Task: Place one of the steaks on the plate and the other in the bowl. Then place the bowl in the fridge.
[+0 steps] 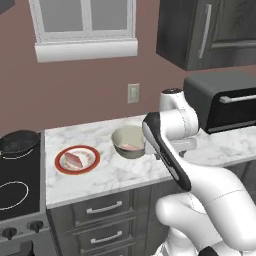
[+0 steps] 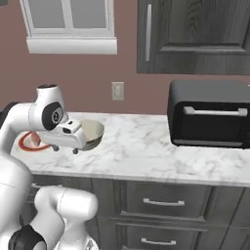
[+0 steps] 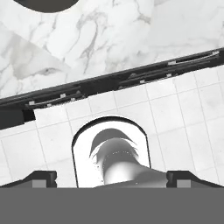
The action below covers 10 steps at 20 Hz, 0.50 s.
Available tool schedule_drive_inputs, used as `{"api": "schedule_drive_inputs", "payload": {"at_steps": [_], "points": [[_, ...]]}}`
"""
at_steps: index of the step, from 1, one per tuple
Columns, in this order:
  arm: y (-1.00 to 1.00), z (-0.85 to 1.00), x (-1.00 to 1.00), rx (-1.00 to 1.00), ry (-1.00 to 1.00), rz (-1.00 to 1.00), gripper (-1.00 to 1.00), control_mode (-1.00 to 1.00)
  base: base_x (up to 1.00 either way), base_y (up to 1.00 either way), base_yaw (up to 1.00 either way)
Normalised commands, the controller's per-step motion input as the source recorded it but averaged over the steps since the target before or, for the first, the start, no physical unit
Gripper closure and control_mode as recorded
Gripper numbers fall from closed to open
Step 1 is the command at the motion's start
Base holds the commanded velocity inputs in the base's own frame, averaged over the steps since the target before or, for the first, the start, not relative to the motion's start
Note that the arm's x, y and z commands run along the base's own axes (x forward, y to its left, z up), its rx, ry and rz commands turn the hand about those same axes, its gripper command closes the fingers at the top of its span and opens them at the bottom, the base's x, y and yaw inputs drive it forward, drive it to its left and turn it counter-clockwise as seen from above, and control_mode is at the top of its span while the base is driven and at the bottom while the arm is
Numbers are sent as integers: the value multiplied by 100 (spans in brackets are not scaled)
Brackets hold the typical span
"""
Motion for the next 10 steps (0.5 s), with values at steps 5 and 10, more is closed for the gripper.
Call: {"api": "schedule_drive_inputs", "payload": {"at_steps": [5, 10], "points": [[0, 0, 0, 0, 0, 0, -100, 100, 49, 6, -3], [0, 0, 0, 0, 0, 0, -100, 100, 36, 0, 0]]}}
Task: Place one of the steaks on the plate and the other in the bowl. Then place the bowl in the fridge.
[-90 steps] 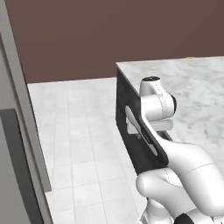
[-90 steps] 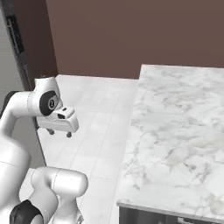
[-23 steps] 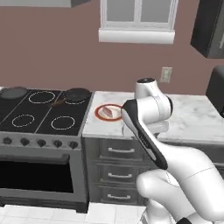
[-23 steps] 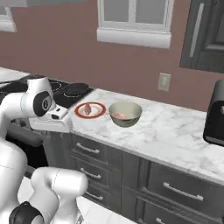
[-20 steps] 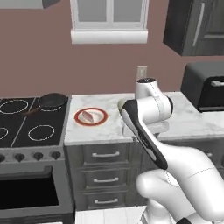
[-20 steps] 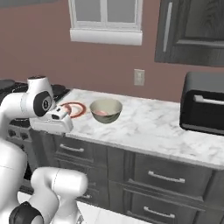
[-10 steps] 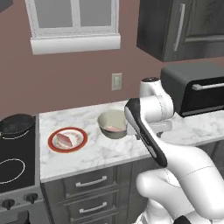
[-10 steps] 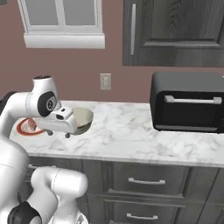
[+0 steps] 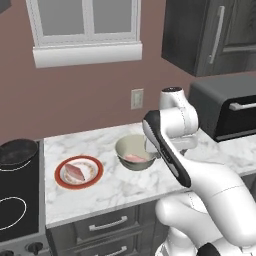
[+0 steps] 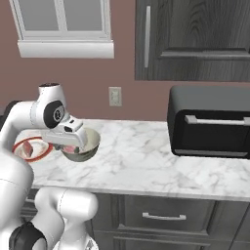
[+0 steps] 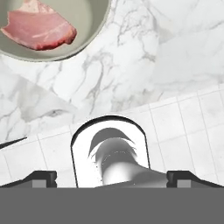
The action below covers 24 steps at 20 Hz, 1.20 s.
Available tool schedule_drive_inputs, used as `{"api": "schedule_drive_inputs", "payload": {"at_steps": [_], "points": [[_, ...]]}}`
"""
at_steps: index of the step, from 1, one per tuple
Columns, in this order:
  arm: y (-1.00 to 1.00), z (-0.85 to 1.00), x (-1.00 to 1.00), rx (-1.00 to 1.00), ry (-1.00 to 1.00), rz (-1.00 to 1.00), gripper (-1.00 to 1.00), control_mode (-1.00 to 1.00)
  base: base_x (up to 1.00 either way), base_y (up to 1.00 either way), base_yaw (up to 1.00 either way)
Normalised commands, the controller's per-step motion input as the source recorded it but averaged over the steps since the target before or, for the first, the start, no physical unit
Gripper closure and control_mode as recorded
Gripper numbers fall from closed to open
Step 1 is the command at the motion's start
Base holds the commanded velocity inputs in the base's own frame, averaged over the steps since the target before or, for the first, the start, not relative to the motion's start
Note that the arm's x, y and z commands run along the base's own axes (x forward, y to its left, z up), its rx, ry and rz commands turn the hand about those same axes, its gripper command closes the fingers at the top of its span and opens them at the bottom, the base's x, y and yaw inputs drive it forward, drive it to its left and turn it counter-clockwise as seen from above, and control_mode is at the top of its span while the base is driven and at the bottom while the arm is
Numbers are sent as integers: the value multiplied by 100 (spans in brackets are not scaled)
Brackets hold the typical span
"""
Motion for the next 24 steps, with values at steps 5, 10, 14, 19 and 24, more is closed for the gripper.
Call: {"api": "schedule_drive_inputs", "payload": {"at_steps": [5, 10, 14, 19, 24], "points": [[-13, -4, 36, 0, -6, 3, -100, -100, 6, 0, 0], [-55, -19, 81, 25, -13, 5, -100, -100, 0, 0, 0], [-37, -19, 100, 24, -1, 2, -100, -100, 0, 0, 0], [1, -45, 100, 0, 0, 0, -100, -100, 0, 0, 0], [17, -28, 95, 0, 0, -1, -100, -100, 0, 0, 0]]}}
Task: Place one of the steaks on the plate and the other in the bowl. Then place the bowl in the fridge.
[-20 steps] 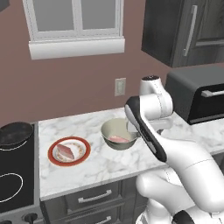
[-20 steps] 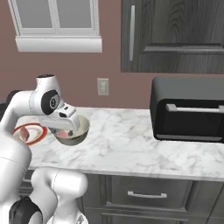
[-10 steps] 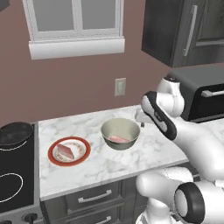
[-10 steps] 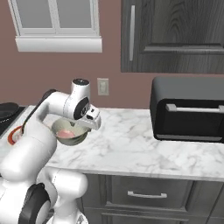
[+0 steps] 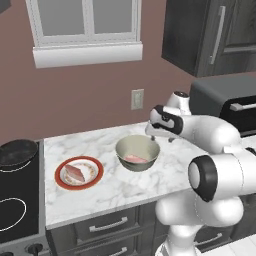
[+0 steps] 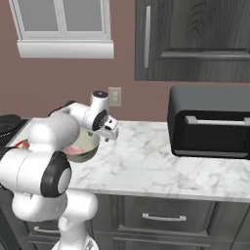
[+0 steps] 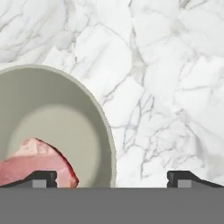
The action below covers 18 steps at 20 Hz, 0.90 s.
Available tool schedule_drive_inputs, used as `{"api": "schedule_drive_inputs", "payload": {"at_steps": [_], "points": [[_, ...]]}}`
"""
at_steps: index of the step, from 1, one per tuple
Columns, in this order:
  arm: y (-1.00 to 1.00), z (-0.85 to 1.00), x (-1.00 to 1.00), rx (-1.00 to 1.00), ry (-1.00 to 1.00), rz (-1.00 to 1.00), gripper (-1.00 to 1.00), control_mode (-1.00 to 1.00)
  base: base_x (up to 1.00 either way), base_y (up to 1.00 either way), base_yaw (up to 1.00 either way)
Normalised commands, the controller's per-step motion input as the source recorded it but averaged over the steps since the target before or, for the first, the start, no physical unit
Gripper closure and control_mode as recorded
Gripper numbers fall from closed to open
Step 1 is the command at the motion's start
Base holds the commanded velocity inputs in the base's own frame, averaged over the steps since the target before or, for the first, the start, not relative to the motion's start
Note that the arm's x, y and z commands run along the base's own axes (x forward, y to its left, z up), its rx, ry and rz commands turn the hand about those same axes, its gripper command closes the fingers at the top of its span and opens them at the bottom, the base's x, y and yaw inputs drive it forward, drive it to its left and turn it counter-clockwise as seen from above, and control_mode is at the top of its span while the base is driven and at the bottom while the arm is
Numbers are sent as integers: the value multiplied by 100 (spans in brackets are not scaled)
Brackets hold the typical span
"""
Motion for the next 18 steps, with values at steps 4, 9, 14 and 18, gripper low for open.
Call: {"api": "schedule_drive_inputs", "payload": {"at_steps": [4, 9, 14, 18], "points": [[24, -31, 56, 0, 3, -1, -100, -100, 0, 0, 0], [5, -53, 20, 0, 1, 0, -100, -100, 0, 0, 0], [-2, -13, -21, 0, 0, 5, -100, -100, 0, 0, 0], [0, 0, -13, 0, 0, 5, -100, -100, 0, 0, 0]]}}
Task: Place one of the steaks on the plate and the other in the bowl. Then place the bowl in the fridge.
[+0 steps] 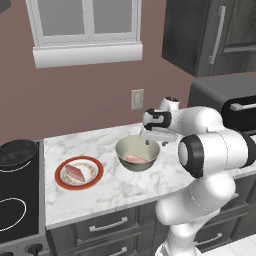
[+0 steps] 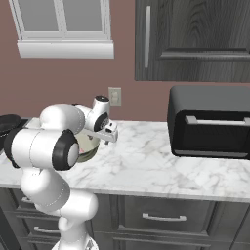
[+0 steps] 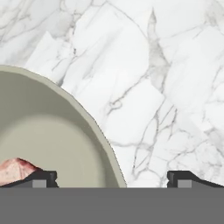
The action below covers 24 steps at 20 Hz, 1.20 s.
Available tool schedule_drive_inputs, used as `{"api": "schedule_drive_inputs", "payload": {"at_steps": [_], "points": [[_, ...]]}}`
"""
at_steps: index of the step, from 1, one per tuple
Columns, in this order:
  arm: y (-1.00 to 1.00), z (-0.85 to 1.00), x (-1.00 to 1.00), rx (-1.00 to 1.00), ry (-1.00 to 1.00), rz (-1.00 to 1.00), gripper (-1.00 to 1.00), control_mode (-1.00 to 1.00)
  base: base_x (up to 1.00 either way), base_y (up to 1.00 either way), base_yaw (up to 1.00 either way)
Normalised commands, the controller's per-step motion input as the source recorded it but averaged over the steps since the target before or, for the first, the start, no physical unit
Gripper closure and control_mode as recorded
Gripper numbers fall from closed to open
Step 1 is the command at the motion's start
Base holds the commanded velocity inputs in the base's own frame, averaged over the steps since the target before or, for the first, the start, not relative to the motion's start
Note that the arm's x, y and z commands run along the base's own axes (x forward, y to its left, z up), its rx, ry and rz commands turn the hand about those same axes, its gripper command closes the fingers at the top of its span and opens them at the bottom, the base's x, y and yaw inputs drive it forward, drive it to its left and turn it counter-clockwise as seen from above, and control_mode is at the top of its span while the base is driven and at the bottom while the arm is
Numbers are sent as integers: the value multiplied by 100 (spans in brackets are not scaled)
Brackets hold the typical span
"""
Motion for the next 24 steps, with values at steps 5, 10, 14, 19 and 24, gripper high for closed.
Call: {"api": "schedule_drive_inputs", "payload": {"at_steps": [5, 10, 14, 19, 24], "points": [[0, -3, -22, 0, 2, 0, -100, -100, 0, 0, 0], [7, -13, -15, 0, 10, 0, -100, -100, 0, 0, 0], [11, -21, 0, 0, 7, 0, -100, -100, 0, 0, 0], [3, -10, 0, 0, 0, 0, -100, -100, 0, 0, 0], [11, -6, 0, 0, 0, 0, 100, -100, 0, 0, 0]]}}
